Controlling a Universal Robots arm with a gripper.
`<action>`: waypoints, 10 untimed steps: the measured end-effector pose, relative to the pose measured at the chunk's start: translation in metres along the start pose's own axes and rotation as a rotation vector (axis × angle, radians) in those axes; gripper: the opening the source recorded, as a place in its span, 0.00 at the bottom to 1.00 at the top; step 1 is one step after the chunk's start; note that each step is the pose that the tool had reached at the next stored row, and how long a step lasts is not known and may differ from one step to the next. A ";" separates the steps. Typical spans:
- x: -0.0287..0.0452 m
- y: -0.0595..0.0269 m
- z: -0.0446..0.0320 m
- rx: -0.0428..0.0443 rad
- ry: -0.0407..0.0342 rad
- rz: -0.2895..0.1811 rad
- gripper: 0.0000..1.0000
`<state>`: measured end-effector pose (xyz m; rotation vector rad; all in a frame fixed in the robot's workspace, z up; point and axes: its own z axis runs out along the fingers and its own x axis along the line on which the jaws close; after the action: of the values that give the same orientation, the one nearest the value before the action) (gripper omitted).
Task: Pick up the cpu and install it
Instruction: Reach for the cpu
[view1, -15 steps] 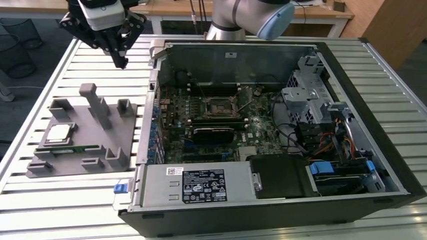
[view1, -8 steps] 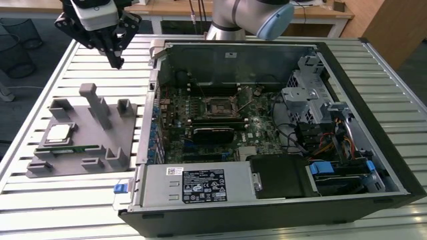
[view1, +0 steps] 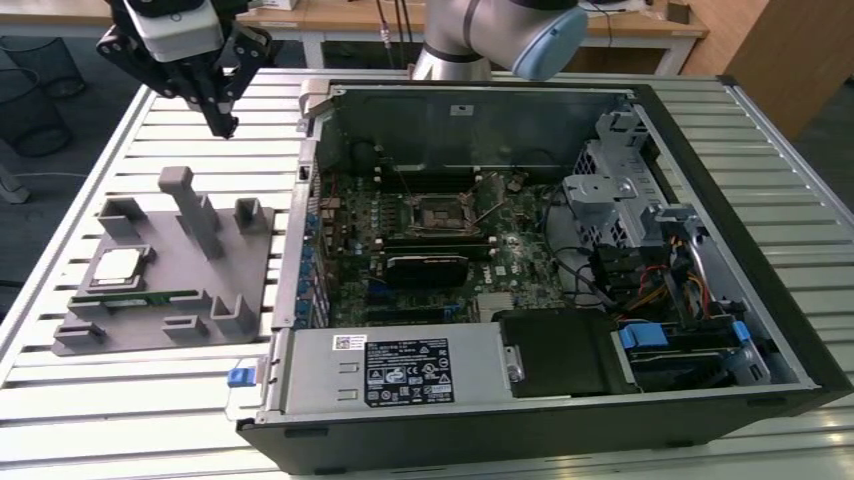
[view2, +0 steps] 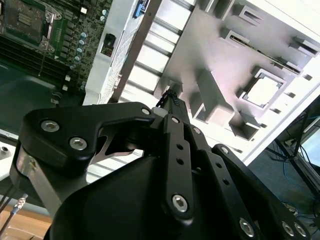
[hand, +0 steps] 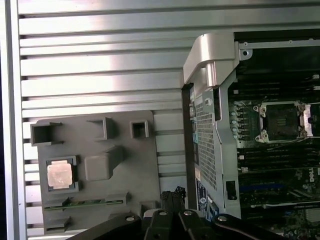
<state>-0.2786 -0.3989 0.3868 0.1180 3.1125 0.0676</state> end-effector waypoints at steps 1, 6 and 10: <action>0.0011 -0.0001 0.0000 0.0000 0.0000 0.000 0.11; 0.0067 -0.0005 0.0001 0.0000 0.0000 0.000 0.11; 0.0112 -0.0009 0.0002 0.0000 0.0000 0.000 0.11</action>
<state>-0.2899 -0.3990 0.3862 0.1180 3.1125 0.0676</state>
